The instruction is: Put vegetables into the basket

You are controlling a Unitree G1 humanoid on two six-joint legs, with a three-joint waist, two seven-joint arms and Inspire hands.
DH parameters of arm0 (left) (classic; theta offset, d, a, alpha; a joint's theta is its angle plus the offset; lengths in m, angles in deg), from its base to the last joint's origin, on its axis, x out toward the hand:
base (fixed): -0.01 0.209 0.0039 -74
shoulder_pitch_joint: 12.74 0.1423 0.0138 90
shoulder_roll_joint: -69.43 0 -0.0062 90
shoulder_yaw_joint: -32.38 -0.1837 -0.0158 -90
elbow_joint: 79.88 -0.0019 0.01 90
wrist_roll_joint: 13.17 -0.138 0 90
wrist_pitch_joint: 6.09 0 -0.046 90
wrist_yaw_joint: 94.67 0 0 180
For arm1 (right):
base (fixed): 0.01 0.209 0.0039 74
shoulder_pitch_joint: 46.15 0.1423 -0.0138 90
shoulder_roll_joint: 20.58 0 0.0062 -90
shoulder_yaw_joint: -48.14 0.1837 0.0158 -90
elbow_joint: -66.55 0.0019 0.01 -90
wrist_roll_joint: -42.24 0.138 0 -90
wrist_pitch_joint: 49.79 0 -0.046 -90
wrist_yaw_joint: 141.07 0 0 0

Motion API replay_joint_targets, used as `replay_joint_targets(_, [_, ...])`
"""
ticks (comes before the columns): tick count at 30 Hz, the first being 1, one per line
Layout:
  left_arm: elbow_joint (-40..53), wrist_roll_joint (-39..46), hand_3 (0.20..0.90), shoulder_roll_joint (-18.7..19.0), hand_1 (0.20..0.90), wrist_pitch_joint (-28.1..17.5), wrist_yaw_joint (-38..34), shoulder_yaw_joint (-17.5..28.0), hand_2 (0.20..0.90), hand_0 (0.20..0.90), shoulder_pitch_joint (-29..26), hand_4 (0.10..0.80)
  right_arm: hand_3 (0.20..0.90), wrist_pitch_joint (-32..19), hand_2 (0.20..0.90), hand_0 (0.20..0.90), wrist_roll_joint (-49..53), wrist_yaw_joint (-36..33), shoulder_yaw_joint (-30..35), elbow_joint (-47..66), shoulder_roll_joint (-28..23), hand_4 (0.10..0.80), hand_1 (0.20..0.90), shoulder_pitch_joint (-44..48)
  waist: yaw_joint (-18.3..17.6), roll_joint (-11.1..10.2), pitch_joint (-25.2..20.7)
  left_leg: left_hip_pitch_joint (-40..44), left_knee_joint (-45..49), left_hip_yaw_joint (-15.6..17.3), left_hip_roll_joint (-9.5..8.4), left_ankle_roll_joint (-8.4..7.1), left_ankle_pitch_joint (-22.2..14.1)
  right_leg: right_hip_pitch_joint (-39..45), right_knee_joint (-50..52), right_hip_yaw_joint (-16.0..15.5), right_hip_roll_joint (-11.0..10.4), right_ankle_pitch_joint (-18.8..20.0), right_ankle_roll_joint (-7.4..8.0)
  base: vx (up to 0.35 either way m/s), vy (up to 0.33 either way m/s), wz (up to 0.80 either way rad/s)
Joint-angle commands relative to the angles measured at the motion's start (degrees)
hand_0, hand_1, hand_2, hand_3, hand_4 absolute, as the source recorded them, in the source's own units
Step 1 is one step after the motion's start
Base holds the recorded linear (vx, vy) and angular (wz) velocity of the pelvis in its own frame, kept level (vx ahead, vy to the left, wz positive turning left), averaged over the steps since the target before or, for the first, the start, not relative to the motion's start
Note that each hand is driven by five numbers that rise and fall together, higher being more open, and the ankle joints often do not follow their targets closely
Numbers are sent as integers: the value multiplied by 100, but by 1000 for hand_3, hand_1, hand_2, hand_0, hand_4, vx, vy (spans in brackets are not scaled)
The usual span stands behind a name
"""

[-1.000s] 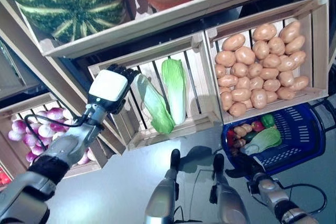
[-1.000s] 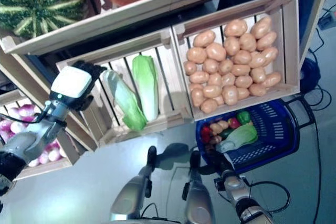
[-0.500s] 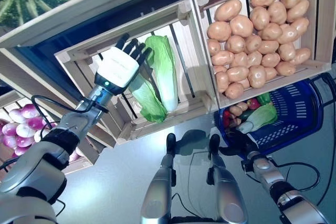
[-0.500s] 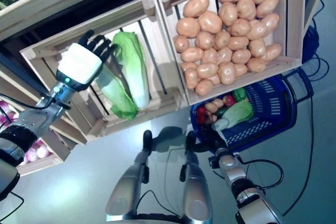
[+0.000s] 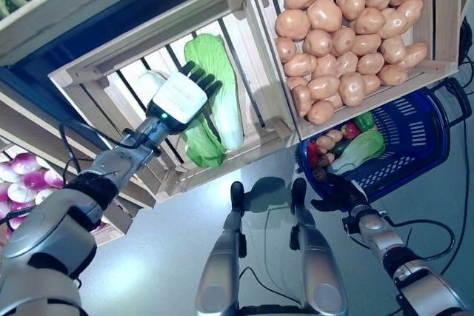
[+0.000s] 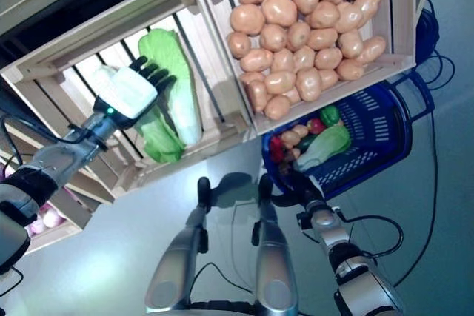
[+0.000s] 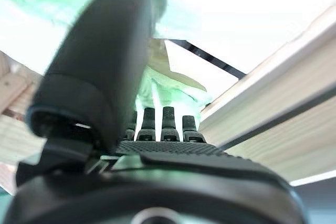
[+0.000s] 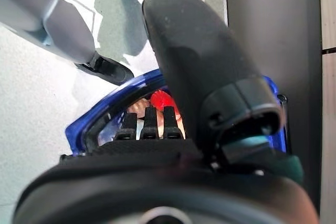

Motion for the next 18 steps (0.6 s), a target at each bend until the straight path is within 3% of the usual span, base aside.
replay_joint_targets(1, [-228, 343, 900, 400, 900, 706, 1353, 326, 900, 900, -55, 800, 900, -14, 900, 900, 81, -43, -68, 375, -345, 800, 900, 10, -51, -65, 74, -567, 420, 7, -237, -99, -119, -180, 491, 59, -56, -91, -14, 0, 0, 0])
replay_joint_targets(12, [272, 658, 900, 622, 900, 1384, 2880, 389, 900, 900, -174, 800, 900, -92, 900, 900, 84, -37, 52, 316, -374, 800, 900, 70, 55, 24, 74, -785, 456, -48, -269, -93, -89, -344, 530, -65, -105, -87, -2, -8, -4, 2])
replay_joint_targets(18, [661, 882, 900, 875, 900, 1680, 2231, 692, 900, 900, -27, 800, 900, -173, 900, 900, 74, -79, 110, 361, -356, 800, 900, -68, 161, 34, 74, -797, 448, -100, -302, -65, -95, -341, 500, -130, -128, -77, -6, 9, -12, 2])
